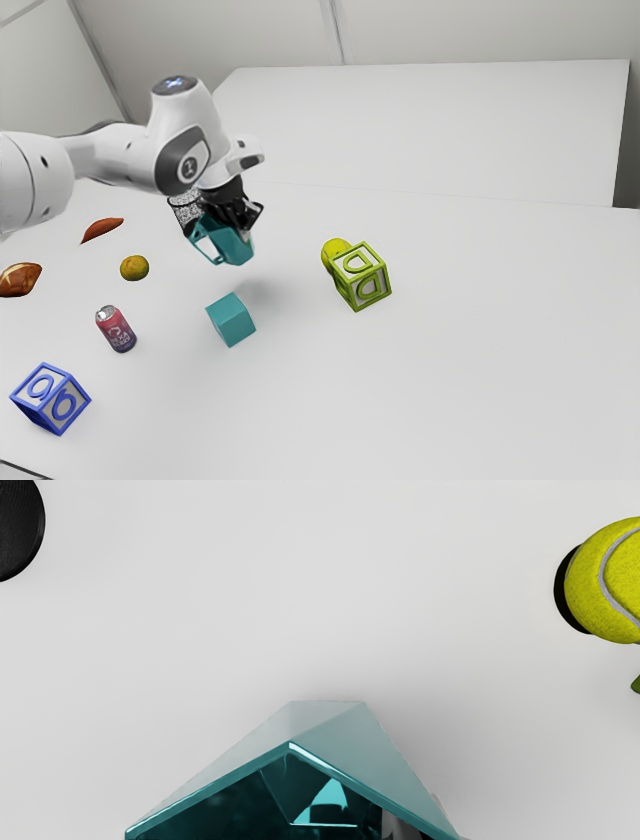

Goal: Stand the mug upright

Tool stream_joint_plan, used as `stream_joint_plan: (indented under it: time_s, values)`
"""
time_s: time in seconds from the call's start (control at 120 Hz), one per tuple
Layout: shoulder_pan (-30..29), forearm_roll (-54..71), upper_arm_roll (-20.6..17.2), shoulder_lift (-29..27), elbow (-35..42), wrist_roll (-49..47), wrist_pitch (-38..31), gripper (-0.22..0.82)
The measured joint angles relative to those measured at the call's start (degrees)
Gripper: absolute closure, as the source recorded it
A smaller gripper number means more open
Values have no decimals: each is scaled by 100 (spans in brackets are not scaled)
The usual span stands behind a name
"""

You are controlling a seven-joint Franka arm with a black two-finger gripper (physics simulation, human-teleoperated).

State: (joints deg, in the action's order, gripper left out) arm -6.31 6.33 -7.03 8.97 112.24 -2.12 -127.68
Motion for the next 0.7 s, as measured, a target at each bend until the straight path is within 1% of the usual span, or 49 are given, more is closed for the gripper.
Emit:
stream_joint_plan:
  time_s: [0.267, 0.7]
  values:
    - [92, 58, 0, 382, -7, -544, -358, 77]
    - [95, 8, 0, 720, -7, -1071, -566, 78]
